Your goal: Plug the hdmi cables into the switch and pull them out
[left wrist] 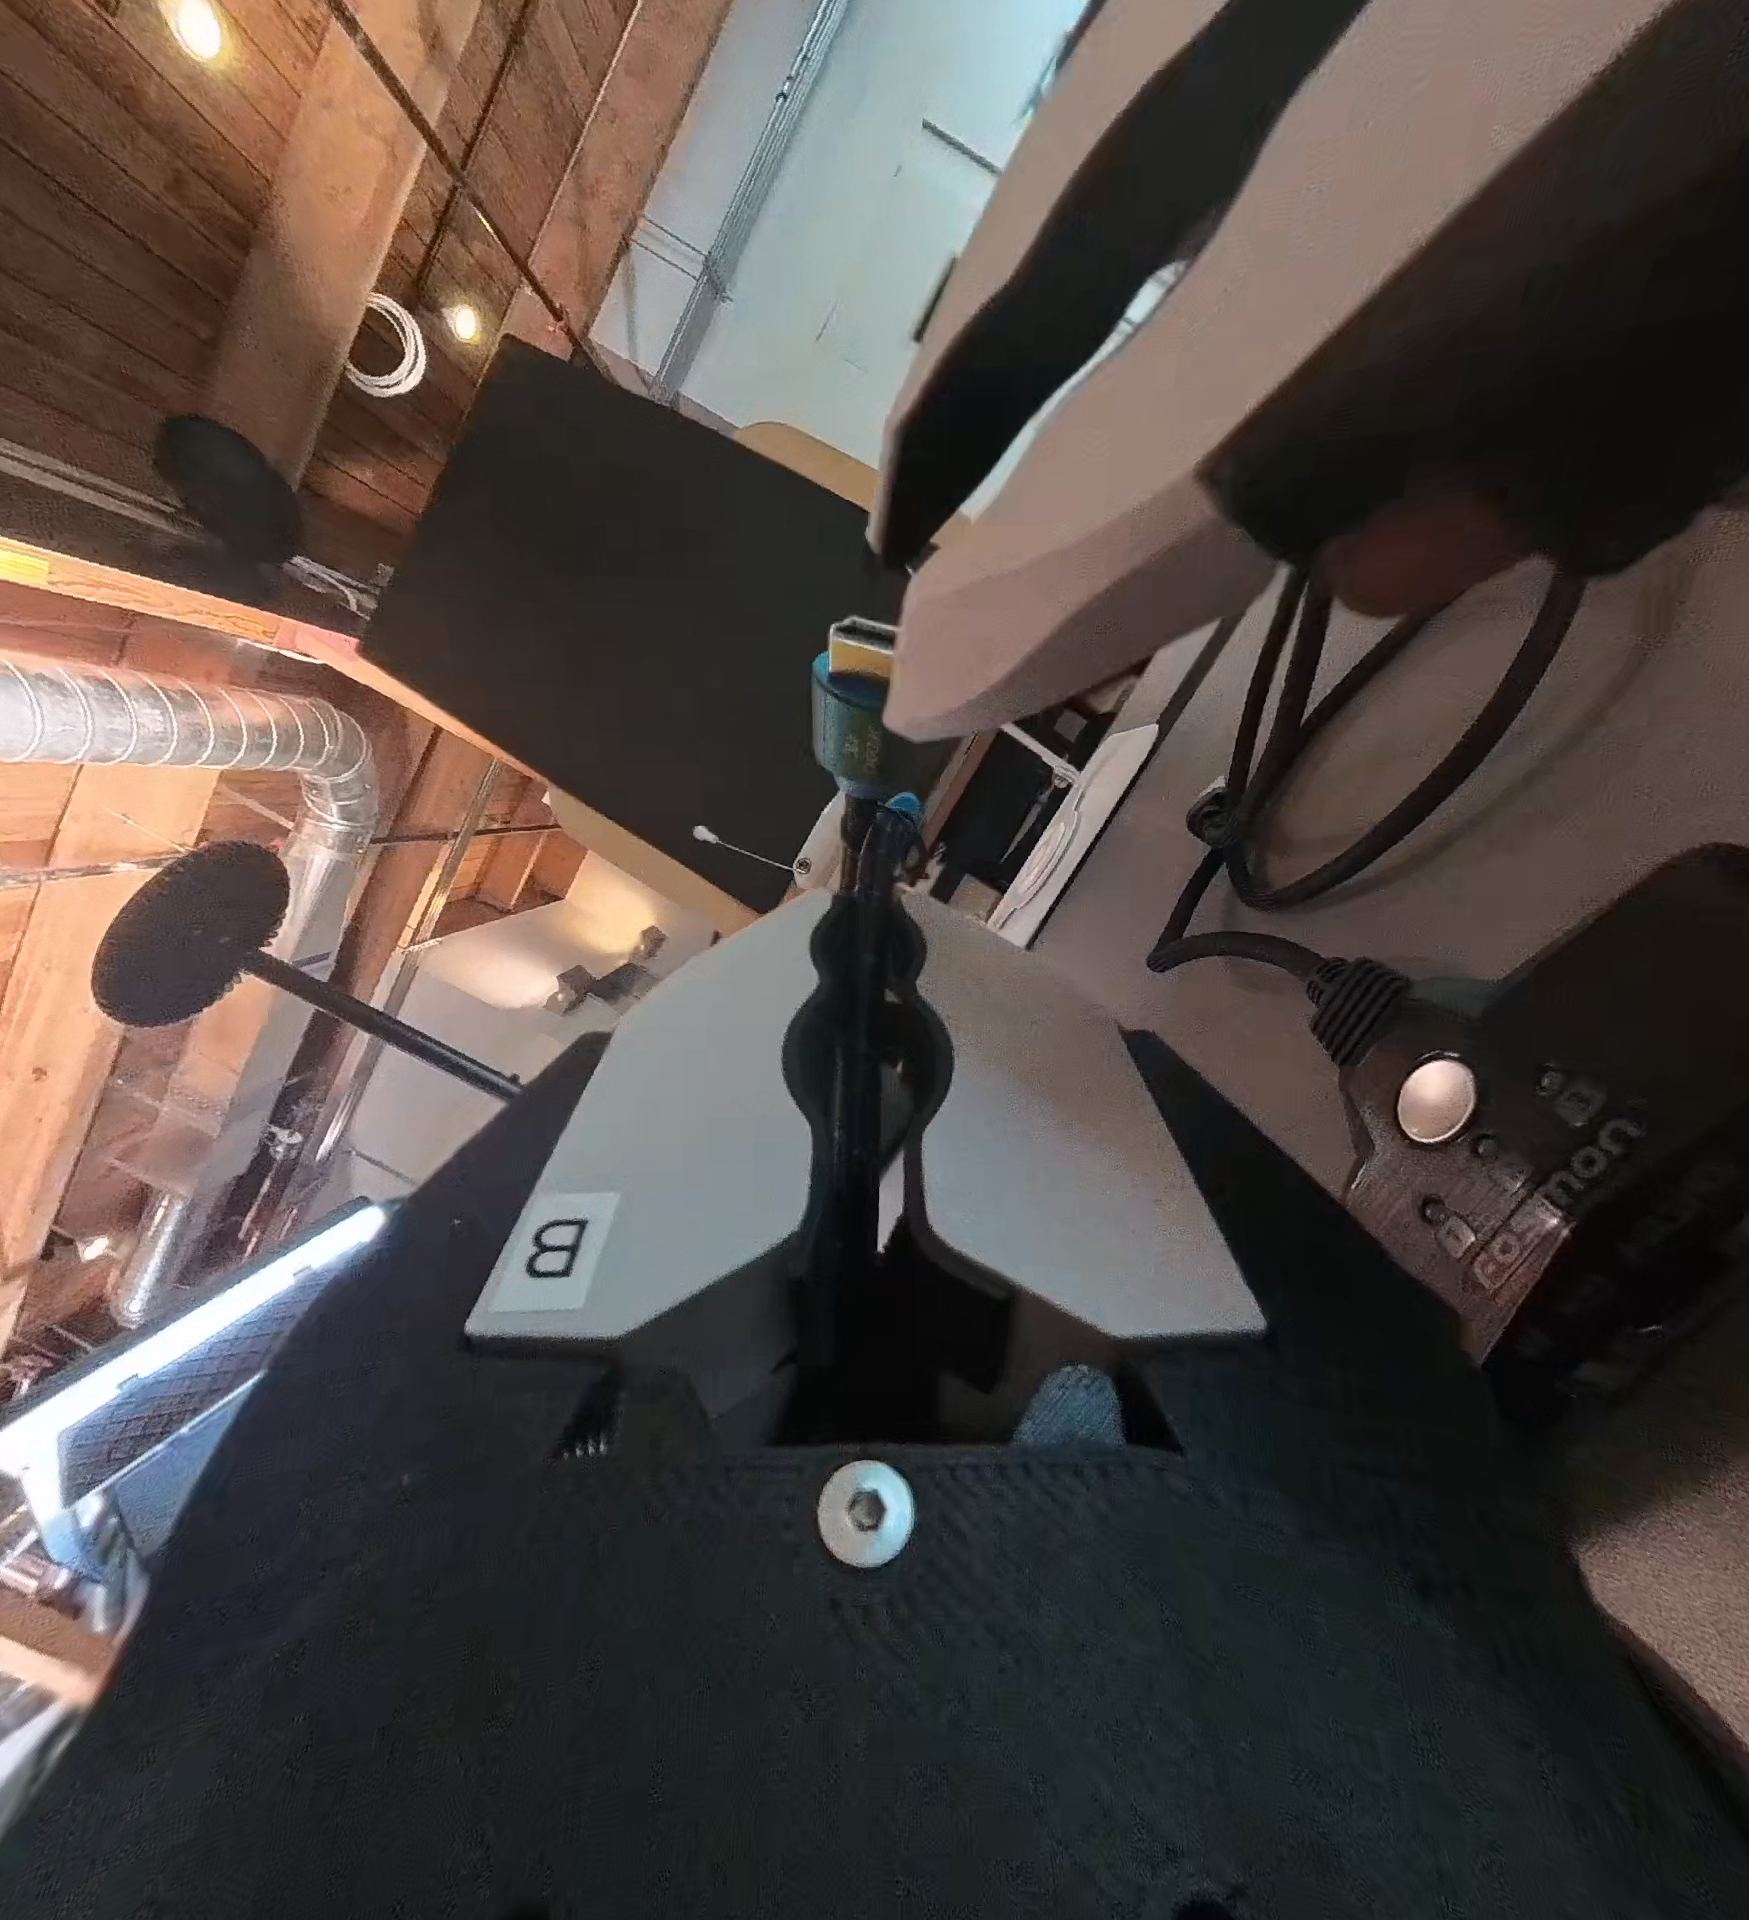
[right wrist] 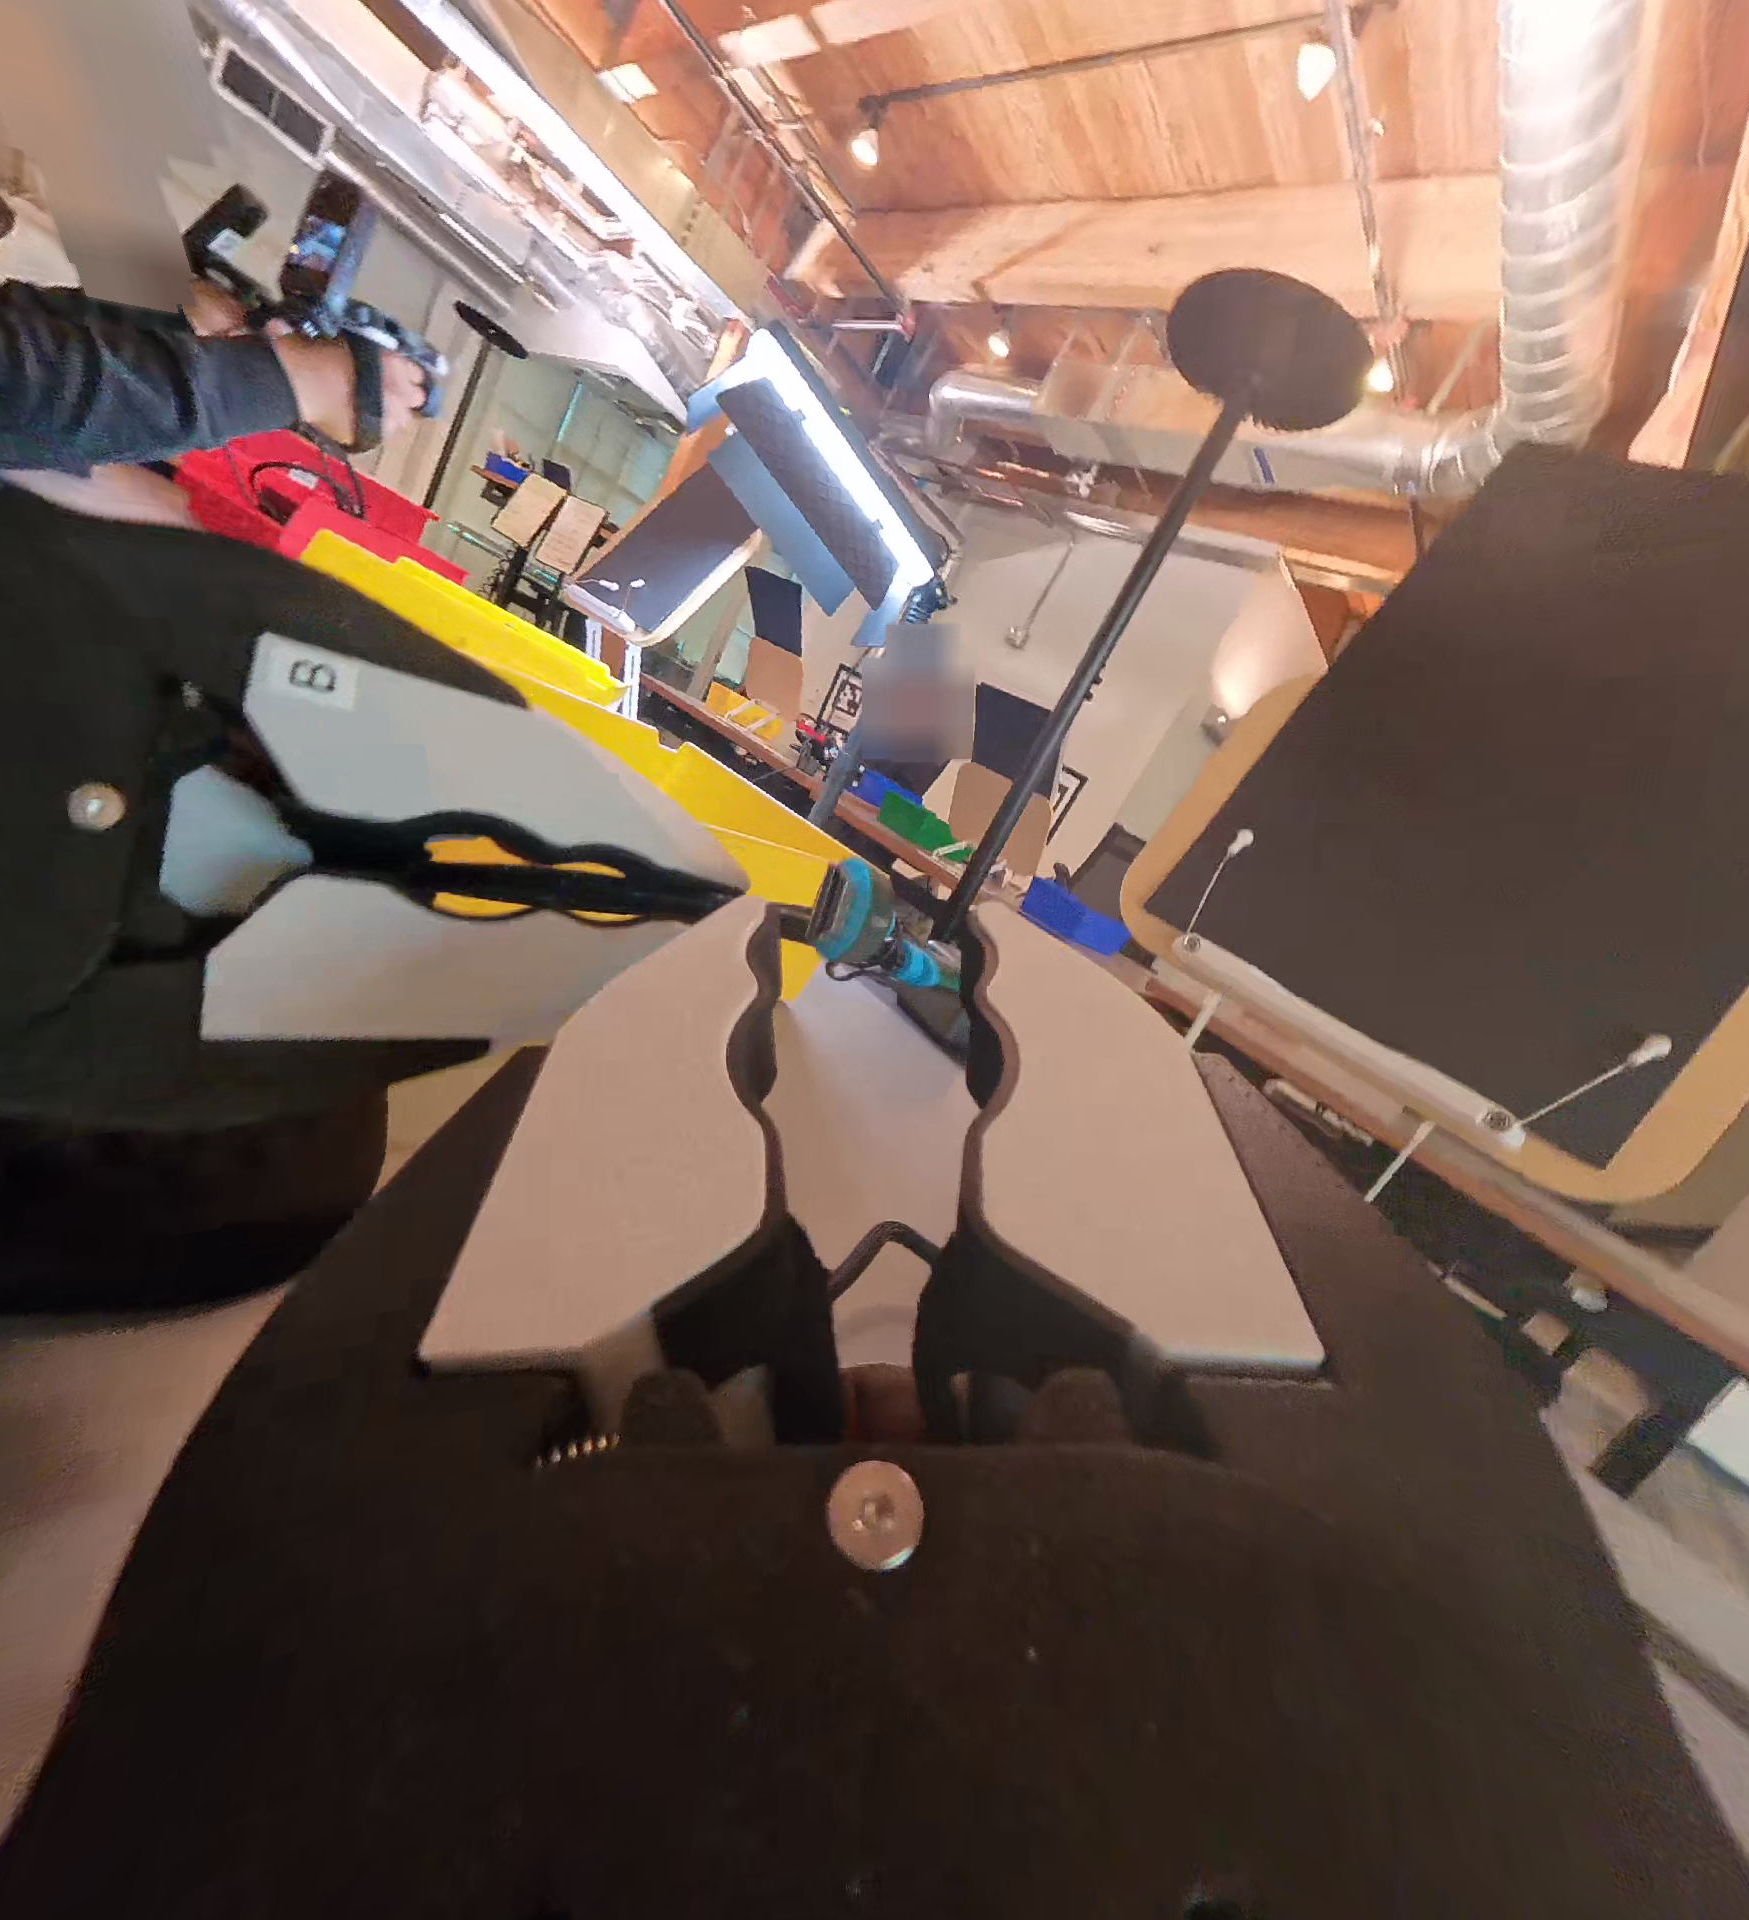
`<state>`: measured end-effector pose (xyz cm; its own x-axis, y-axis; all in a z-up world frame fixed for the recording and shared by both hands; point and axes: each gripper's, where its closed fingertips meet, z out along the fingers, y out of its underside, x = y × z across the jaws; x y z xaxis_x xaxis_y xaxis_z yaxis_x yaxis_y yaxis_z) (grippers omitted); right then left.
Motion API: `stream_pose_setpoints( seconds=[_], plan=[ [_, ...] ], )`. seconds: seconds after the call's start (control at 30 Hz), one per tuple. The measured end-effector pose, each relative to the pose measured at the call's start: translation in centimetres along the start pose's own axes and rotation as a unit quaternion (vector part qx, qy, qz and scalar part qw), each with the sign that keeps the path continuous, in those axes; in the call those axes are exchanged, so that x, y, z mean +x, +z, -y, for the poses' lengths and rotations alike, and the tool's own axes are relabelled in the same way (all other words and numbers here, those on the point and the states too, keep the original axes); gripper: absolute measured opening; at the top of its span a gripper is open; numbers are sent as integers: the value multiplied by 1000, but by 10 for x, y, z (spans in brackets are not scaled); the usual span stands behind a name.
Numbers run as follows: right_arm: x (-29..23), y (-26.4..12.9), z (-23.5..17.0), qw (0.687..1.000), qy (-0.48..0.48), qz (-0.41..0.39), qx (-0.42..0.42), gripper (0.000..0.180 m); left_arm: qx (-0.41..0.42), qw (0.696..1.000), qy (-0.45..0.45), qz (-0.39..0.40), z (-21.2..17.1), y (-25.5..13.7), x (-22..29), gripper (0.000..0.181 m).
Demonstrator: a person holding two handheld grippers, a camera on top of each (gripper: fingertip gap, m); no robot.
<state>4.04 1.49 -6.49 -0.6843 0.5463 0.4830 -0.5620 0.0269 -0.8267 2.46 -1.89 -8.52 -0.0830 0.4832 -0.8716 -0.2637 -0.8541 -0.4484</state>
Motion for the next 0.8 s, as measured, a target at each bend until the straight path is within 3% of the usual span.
stream_pose_setpoints(
  seconds=[0.03, 0.13, 0.2, 0.27, 0.43, 0.57, 0.7, 0.8],
  plan=[
    [1, 2, 0, 1000, 12, -6, -3, 33, 0, 1000, 13, 1, 1, 0, 1, 5],
    [0, 9, -8, 999, 40, -16, -28, 30, -1, 998, 58, 5, 4, 0, 6, 5],
    [0, 11, -12, 998, 49, -23, -38, 15, -4, 996, 90, 8, 5, 0, 9, 5],
    [2, 11, -13, 997, 52, -24, -44, 13, -30, 994, 100, 25, -1, 1, 4, 6],
    [9, 2, 10, 996, 90, 12, 19, 11, -91, 994, -40, 45, -36, 3, -22, 7],
    [36, -13, 35, 981, 167, 32, 97, 11, -56, 982, -167, 68, -41, -4, -44, 7],
    [52, -21, 41, 970, 204, 32, 126, 11, -11, 984, -163, 63, -28, -5, -43, 7],
    [48, -18, 35, 980, 168, 13, 108, 11, 20, 984, -176, 35, -19, -3, -34, 18]
  ],
)
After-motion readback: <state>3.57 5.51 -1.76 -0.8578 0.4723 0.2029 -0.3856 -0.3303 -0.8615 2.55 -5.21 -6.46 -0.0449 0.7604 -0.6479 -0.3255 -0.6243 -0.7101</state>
